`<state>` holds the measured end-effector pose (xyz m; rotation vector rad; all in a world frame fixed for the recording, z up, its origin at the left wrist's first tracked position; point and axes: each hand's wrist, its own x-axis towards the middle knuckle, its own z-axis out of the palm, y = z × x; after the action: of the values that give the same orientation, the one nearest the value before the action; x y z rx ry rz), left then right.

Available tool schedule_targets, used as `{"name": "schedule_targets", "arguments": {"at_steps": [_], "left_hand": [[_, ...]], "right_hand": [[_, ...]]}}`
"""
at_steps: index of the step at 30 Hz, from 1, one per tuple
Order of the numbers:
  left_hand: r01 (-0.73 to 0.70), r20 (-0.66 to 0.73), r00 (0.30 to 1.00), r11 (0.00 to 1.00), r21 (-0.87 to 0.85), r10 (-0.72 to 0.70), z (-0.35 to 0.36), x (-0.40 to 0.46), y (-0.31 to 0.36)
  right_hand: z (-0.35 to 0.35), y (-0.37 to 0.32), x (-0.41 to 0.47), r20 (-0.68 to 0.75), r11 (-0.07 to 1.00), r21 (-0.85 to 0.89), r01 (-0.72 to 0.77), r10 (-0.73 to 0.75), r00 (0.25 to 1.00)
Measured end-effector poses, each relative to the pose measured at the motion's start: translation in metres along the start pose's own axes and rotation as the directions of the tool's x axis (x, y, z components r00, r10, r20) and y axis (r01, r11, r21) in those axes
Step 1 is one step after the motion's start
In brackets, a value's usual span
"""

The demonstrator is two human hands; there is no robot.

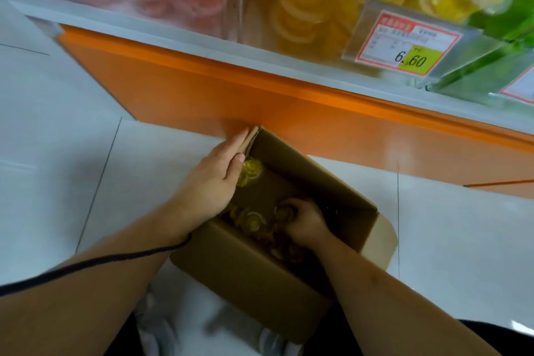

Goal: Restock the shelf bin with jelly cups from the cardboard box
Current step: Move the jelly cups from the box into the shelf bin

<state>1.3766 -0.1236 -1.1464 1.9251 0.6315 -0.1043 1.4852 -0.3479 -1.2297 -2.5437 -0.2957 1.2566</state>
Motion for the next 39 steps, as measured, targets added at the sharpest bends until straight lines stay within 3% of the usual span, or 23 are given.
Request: {"name": "schedule_targets", "arguments": {"at_steps": [3,8,13,26,30,35,39], "left_hand": [[-0.009,-0.001,1.0,1.0,-0.006,0.009,0.0,0.0,-0.003],[-0.025,-0.005,1.0,1.0,0.011,0.025,0.0,0.0,-0.002],[-0.025,-0.011,1.0,0.999,0.024,0.025,0.001,0.0,-0.004],[-0.019,0.001,1.0,1.0,0.007,0.019,-0.001,-0.003,0.0],[0.031,0.029,0.999,0.999,0.041,-0.032,-0.006,-0.002,0.004],[0.047,-0.003,0.999,0.974,0.222,-0.047,-0.032,-0.006,0.038],[0.051,-0.069,0.997,0.988,0.143,-0.042,-0.059,-0.02,0.095]], "right_hand": [[0.001,-0.005,0.004,-0.013,0.998,0.064,-0.01,0.011,1.0],[0.005,-0.01,-0.003,0.042,0.999,-0.046,0.017,-0.015,0.999],[0.006,-0.008,-0.003,0.034,0.998,-0.041,0.045,-0.044,0.998],[-0.017,-0.018,-0.011,-0.03,0.931,0.365,-0.013,0.026,0.999],[-0.033,-0.043,-0.032,-0.005,0.893,0.447,0.061,-0.065,0.998],[-0.071,-0.09,-0.074,0.03,0.815,0.543,0.201,-0.258,0.966],[-0.117,-0.126,-0.122,-0.021,0.728,0.592,0.348,-0.417,0.909]]}}
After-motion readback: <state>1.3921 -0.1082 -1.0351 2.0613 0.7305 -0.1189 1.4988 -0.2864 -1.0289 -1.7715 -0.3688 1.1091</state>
